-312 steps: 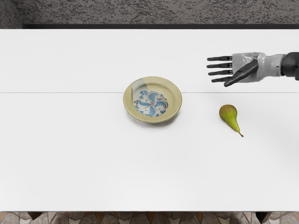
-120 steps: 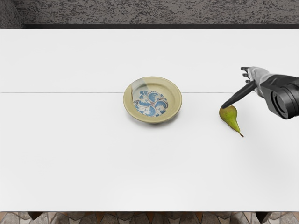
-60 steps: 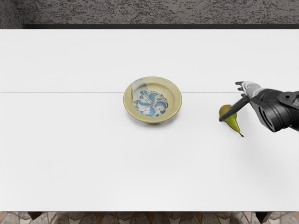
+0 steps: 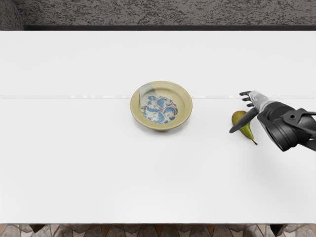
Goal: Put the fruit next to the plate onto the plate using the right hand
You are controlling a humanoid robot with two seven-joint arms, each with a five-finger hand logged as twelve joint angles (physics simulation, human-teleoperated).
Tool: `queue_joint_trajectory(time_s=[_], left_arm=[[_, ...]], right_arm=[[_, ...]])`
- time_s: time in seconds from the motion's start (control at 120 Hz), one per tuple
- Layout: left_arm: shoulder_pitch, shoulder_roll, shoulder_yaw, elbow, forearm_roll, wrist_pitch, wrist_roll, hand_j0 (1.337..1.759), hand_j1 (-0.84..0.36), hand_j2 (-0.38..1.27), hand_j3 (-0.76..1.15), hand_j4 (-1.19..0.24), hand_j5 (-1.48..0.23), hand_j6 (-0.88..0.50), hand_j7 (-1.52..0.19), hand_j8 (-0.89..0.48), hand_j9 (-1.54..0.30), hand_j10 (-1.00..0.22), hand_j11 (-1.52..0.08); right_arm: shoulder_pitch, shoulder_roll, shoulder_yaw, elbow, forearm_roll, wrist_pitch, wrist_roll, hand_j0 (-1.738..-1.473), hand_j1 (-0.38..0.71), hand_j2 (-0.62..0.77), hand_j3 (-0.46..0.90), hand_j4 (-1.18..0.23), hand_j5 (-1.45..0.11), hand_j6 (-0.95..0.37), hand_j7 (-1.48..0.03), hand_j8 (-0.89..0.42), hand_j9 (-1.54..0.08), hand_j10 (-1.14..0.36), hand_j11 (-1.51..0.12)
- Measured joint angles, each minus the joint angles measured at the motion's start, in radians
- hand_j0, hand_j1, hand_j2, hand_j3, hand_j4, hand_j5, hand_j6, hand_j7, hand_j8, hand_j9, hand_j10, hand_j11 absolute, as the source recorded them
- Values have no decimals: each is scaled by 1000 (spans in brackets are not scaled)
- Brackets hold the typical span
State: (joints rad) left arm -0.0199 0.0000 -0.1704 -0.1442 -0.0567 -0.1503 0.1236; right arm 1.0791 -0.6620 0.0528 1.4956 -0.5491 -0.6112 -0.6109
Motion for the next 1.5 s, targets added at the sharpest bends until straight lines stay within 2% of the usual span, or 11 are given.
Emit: queue_joint_trajectory(time_s=[0.467, 0.708, 0.717, 0.85, 0.858, 1.133, 1.142, 1.15, 1.208, 1.3, 1.5], left_arm=[[0, 0, 0, 0, 0, 0, 0, 1658, 348, 0, 0, -1, -1, -1, -1, -1, -1, -1, -1], [0, 0, 0, 0, 0, 0, 0, 1658, 348, 0, 0, -1, -1, -1, -1, -1, -1, -1, -1], [0, 0, 0, 0, 0, 0, 0, 1658, 348, 0, 0, -1, -1, -1, -1, -1, -1, -1, -1], [0, 0, 0, 0, 0, 0, 0, 1658, 348, 0, 0, -1, -1, -1, -1, -1, -1, -1, -1], [0, 0, 0, 0, 0, 0, 0, 1658, 348, 0, 0, -1, -1, -1, -1, -1, -1, -1, -1], [0, 0, 1, 0, 0, 0, 0, 1658, 348, 0, 0, -1, -1, -1, -1, -1, -1, -1, -1], [0, 0, 1, 0, 0, 0, 0, 1658, 348, 0, 0, -1, -1, -1, -1, -1, -1, -1, -1], [0, 0, 1, 0, 0, 0, 0, 1658, 348, 0, 0, -1, -1, -1, -1, -1, -1, -1, -1], [0, 0, 1, 0, 0, 0, 0, 1658, 348, 0, 0, -1, -1, -1, -1, -1, -1, -1, -1], [0, 0, 1, 0, 0, 0, 0, 1658, 348, 0, 0, -1, -1, -1, -1, -1, -1, -1, -1], [0, 0, 1, 0, 0, 0, 0, 1658, 348, 0, 0, -1, -1, -1, -1, -1, -1, -1, -1]], right_arm=[[-35, -5, 1, 4, -32, 0, 0, -1658, -72, -44, 0, -232, -302, -234, -301, -233, -302, -232, -275], [-47, -7, 3, 5, -46, 3, 3, -1658, -13, -55, 0, -292, -353, -282, -365, -292, -354, -45, -647], [-47, -7, 3, 5, -46, 3, 3, -1658, -10, -56, 0, -295, -356, -284, -368, -295, -357, -75, -563], [-49, -4, 3, 4, -48, 2, 3, -1658, 49, -65, 0, -349, -412, -333, -432, -292, -462, 3, -682], [-49, -4, 3, 4, -49, 2, 3, -1658, 54, -66, 0, -356, -414, -337, -437, -289, -476, 49, -768], [-57, -2, 3, 2, -61, 5, 8, -1658, 204, -86, 0, -500, -560, -420, -606, -268, -648, 83, -872], [-57, -2, 3, 2, -62, 5, 8, -1658, 206, -83, 0, -504, -563, -416, -610, -268, -650, 111, -935], [-58, -2, 3, 2, -63, 5, 9, -1657, 208, -81, 0, -507, -569, -415, -615, -271, -644, 115, -1146], [-63, -1, 3, 1, -75, 7, 11, -1655, 213, -67, -1, -531, -608, -404, -651, -277, -654, -11, -1038], [-67, -1, 4, 0, -88, 9, 12, -1653, 230, -43, -1, -574, -662, -379, -708, -303, -612, 4, -1091], [-74, 5, 5, -1, -101, 8, 13, -1646, 261, -34, -2, -661, -753, -320, -821, -183, -813, 83, -1214]])
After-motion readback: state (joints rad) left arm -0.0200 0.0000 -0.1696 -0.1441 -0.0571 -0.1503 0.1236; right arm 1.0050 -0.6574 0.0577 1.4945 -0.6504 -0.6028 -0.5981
